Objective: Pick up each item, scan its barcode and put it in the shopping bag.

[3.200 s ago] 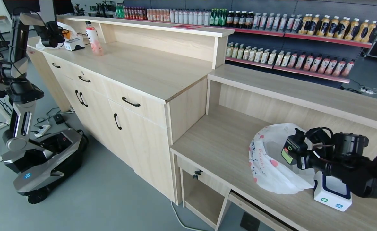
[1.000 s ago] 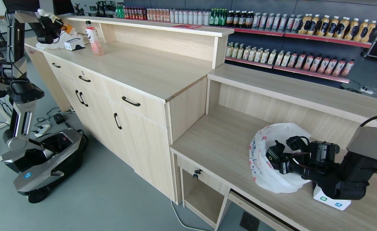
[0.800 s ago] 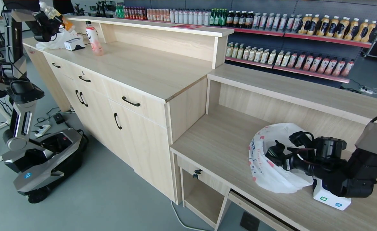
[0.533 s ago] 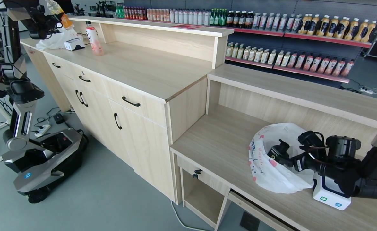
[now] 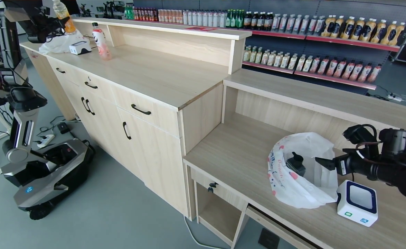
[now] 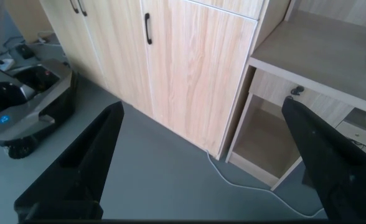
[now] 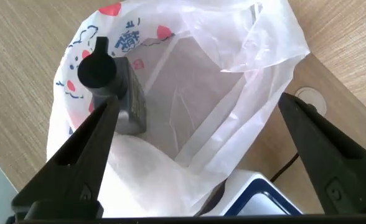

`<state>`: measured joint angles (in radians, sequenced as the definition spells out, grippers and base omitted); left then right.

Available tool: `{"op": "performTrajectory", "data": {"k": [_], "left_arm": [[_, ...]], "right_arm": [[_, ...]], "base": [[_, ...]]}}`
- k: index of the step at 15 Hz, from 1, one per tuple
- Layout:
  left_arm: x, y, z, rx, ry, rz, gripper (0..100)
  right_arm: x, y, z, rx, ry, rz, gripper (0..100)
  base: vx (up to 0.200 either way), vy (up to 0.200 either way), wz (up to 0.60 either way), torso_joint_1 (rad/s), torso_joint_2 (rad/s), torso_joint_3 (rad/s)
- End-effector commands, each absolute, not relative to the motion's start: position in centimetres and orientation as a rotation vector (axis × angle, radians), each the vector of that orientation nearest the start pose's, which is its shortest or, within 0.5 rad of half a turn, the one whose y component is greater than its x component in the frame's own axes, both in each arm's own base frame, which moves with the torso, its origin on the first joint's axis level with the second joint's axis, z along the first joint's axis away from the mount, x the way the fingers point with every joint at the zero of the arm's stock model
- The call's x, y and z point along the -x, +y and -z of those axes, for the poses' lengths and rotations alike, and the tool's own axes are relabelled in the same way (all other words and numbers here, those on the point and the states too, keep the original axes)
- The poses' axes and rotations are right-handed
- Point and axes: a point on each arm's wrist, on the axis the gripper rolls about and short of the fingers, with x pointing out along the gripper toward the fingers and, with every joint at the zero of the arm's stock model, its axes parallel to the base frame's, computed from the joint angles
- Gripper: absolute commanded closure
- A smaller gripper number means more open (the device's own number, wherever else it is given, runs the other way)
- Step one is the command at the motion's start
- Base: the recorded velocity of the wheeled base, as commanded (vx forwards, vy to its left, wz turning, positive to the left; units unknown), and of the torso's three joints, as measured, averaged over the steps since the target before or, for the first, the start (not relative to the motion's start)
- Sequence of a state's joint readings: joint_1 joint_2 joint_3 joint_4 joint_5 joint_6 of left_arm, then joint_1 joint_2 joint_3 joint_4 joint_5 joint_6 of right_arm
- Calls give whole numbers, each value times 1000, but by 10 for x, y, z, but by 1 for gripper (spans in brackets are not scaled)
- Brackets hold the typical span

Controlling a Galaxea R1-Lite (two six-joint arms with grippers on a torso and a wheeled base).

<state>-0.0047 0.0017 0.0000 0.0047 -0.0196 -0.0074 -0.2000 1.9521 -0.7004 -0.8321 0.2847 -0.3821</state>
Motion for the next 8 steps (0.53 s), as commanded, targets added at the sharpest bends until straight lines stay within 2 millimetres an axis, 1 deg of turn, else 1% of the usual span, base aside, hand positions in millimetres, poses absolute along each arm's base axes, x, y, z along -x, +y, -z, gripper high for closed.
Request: {"op": "performTrajectory", "data": {"k": [1,4,5,6,7,8], "left_arm": [[23,0,-75,8,6,25,0],[23,0,-75,8,6,25,0],[23,0,-75,8,6,25,0],[23,0,-75,8,6,25,0],[23,0,-75,8,6,25,0],[23,0,-75,8,6,25,0]], "right_arm": [[-310,-50,-123,290,317,-169,0],[-299,-49,-130,294,303,-165,0],[-294,-50,-137,299,280,-154,0],[-281,-53,-153,310,237,-129,0],[-264,-52,-163,318,211,-111,0],[-241,-52,-170,325,201,-89,0]], "base": [[0,0,0,0,0,0],[0,0,0,0,0,0],[0,0,0,0,0,0],[0,0,0,0,0,0],[0,0,0,0,0,0],[0,0,0,0,0,0]]}}
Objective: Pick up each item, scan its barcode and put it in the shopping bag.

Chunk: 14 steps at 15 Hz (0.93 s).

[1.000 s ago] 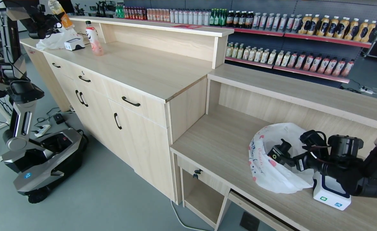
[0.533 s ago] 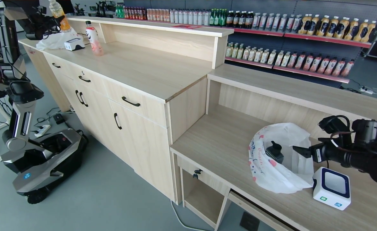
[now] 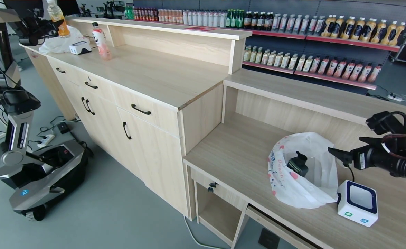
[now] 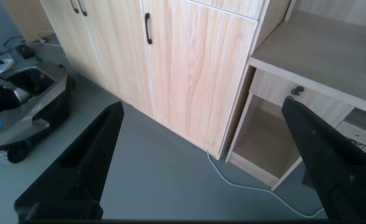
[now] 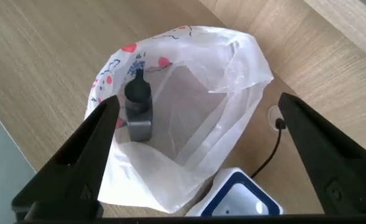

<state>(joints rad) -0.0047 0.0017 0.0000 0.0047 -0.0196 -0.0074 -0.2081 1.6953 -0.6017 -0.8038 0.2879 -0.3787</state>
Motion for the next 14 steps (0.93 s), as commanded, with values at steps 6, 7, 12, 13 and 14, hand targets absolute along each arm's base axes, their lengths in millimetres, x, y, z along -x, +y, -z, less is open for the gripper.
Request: {"op": "performTrajectory", "data": {"k": [6,7,12,13,14], "left_arm": [[23,0,-75,8,6,25,0],[23,0,-75,8,6,25,0],[23,0,-75,8,6,25,0],[23,0,-75,8,6,25,0],[23,0,-75,8,6,25,0]], "right_arm": [[-129,-57,-182,281,393,187,0],[-123,-62,-181,269,415,246,0],[-120,-110,-159,180,628,634,0],[-121,-114,-158,174,642,651,0],[-128,-130,-146,153,686,688,0]], "base": [[0,0,-300,2,0,1],[0,0,-600,7,2,2],[0,0,-600,1,-1,5],[0,0,-600,-7,2,2],[0,0,-600,2,2,-2]]}}
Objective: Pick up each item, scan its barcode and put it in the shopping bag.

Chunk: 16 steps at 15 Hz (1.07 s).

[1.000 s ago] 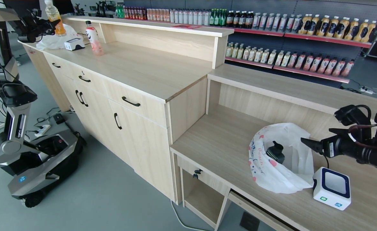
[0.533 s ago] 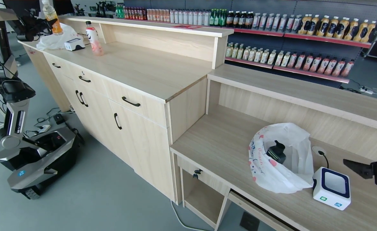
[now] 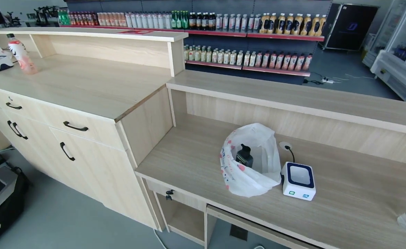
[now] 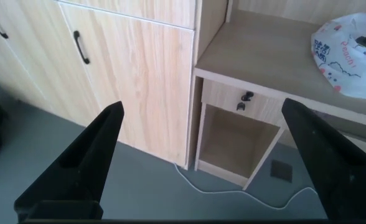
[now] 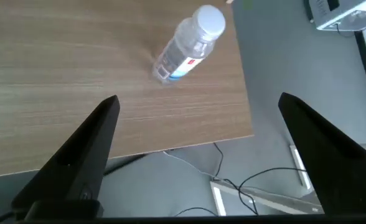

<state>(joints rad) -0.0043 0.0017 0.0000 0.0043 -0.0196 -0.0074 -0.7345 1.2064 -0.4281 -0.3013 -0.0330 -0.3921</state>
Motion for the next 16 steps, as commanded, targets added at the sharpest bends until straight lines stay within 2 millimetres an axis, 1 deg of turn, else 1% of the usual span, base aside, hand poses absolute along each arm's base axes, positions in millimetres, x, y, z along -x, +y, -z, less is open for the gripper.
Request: {"op": "performTrajectory", "data": {"k": [1,2,3,4,6,7,8,11,13,15,16], "left_arm": [[23,0,-75,8,6,25,0],[23,0,-75,8,6,25,0],[23,0,-75,8,6,25,0],[23,0,-75,8,6,25,0],[23,0,-75,8,6,25,0],[23,0,-75,8,6,25,0],[23,0,-75,8,6,25,0],[23,0,-75,8,6,25,0],[23,0,-75,8,6,25,0],[23,0,-75,8,6,25,0],[23,0,-75,8,6,25,0]], "right_arm": [[-130,-135,-143,153,692,693,0],[-141,-151,-132,150,689,709,0],[-147,-163,-124,145,689,724,0],[-149,-170,-119,134,677,706,0],[-142,-176,-119,123,635,597,0],[-128,-181,-118,135,600,440,0],[-127,-178,-115,157,598,343,0],[-130,-181,-108,128,577,243,0],[-134,-185,-104,122,559,207,0],[-134,-185,-106,124,540,193,0],[-133,-181,-109,126,519,171,0]], "base": [[0,0,-600,2,2,2],[0,0,0,0,0,0],[0,0,0,0,0,0],[0,0,0,0,0,0],[0,0,0,0,0,0],[0,0,0,0,0,0],[0,0,0,0,0,0],[0,0,0,0,0,0],[0,0,0,0,0,0],[0,0,0,0,0,0],[0,0,0,0,0,0]]}}
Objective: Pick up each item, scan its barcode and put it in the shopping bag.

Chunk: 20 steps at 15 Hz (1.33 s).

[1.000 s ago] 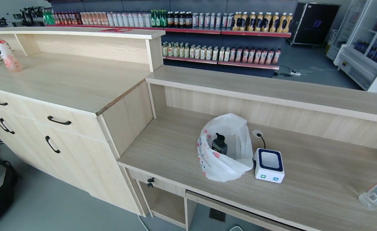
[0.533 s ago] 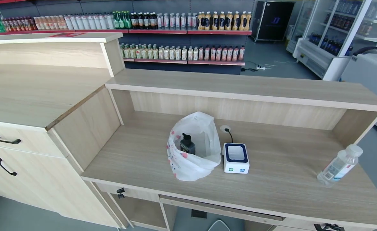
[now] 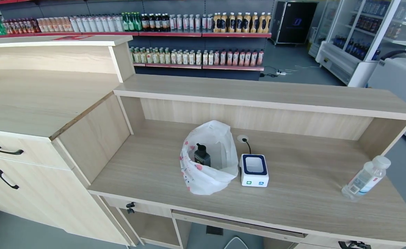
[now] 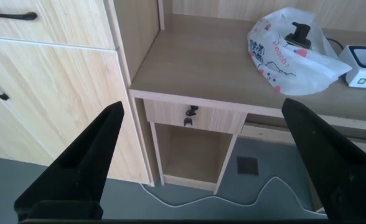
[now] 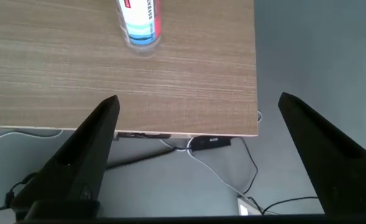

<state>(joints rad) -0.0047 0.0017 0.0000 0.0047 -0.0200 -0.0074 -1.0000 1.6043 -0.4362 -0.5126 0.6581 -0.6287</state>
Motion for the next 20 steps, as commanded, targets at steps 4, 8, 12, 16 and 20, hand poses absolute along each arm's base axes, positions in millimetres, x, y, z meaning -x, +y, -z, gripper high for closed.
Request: {"op": "performTrajectory", "data": {"k": [4,8,12,16,20], "left_arm": [[23,0,-75,8,6,25,0],[23,0,-75,8,6,25,0],[23,0,-75,6,6,25,0],[23,0,-75,9,6,25,0],[23,0,-75,9,6,25,0]], "right_arm": [[-133,-180,-113,128,496,153,0],[-132,-179,-110,125,495,137,0],[-133,-179,-110,138,479,111,0],[-134,-181,-107,126,488,107,0],[-145,-197,-95,159,431,92,0]], "base": [[0,0,0,0,0,0],[0,0,0,0,0,0],[0,0,0,0,0,0],[-100,0,0,0,1,0],[-200,0,0,10,6,0]]}}
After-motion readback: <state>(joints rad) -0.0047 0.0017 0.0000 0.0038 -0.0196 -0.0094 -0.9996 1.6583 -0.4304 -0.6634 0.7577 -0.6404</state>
